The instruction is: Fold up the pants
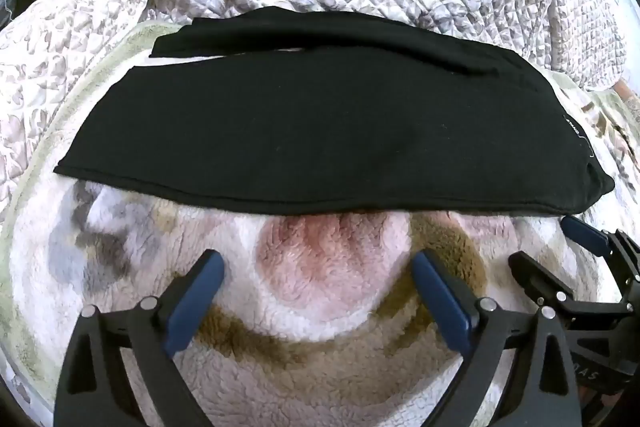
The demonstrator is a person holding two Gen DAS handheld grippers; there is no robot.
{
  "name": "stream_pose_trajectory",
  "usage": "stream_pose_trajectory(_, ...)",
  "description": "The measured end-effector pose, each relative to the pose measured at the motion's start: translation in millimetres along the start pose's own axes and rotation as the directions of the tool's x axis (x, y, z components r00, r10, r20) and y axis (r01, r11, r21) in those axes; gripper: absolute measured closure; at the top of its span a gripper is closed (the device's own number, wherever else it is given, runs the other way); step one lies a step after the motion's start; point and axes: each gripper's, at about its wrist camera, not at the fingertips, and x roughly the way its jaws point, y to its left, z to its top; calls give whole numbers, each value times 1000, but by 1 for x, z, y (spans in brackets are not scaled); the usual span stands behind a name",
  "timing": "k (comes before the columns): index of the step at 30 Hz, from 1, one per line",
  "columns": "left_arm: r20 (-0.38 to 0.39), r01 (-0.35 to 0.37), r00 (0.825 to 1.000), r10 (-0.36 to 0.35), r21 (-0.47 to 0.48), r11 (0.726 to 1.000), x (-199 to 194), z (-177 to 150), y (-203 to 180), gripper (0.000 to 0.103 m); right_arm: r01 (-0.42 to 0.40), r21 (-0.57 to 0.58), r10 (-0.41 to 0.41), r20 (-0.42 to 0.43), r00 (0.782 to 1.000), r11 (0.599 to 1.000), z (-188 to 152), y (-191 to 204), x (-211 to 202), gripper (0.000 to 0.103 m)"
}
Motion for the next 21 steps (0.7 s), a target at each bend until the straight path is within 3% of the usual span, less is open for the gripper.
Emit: stream_pose_trajectory(21, 12, -1, 1000, 1, 0, 1000, 0, 0, 1, 4, 5, -6, -5, 1, 1000, 1000, 2, 2, 0, 16)
